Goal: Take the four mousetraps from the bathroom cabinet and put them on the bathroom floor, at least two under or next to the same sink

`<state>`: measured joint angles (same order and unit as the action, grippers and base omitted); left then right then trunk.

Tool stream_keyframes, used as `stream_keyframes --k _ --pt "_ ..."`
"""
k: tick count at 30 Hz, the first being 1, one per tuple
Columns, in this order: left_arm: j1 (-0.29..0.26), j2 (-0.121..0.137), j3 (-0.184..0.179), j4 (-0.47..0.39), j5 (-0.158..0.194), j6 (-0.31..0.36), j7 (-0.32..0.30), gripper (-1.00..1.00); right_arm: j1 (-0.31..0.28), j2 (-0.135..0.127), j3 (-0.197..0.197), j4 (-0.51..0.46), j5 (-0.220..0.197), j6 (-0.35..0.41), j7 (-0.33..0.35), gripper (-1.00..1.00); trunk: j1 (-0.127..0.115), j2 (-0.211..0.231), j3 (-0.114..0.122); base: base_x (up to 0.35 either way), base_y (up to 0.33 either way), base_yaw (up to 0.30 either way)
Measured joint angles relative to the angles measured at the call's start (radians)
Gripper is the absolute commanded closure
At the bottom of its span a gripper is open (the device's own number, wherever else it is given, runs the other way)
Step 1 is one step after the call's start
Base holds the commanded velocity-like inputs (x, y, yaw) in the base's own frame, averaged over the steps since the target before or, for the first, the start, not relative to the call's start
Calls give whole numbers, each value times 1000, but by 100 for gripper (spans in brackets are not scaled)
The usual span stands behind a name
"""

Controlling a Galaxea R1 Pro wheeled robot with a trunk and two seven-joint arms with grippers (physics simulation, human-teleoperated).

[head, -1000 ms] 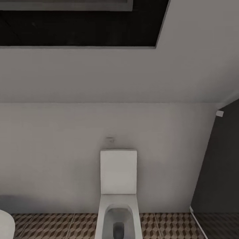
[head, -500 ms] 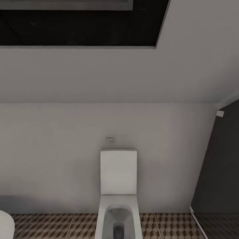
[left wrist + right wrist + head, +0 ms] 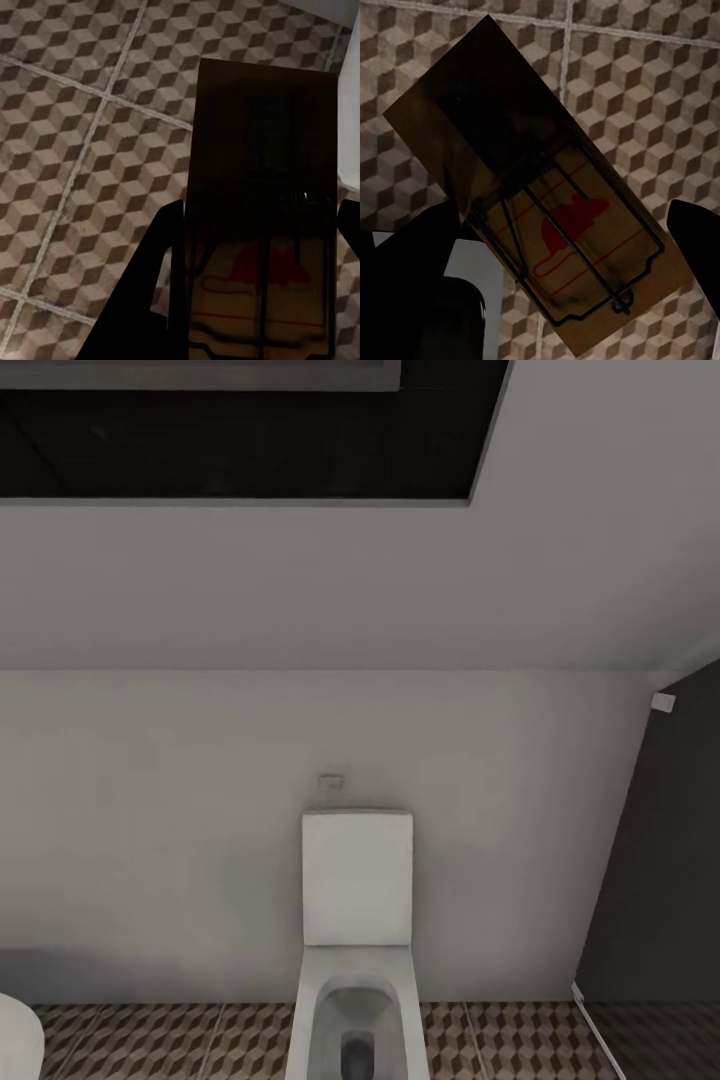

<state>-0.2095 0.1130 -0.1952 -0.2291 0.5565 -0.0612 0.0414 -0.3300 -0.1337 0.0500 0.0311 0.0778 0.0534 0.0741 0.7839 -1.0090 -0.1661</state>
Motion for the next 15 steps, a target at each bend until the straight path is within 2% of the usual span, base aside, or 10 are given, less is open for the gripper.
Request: stream_keyframes --k 4,15 --pt "0 -1 1 0 0 2 0 100 0 0 -1 0 1 0 0 100 0 0 0 0 0 0" --pt "0 -2 2 1 -1 3 1 100 0 2 0 0 1 0 0 100 42 -77 -34 0 0 0"
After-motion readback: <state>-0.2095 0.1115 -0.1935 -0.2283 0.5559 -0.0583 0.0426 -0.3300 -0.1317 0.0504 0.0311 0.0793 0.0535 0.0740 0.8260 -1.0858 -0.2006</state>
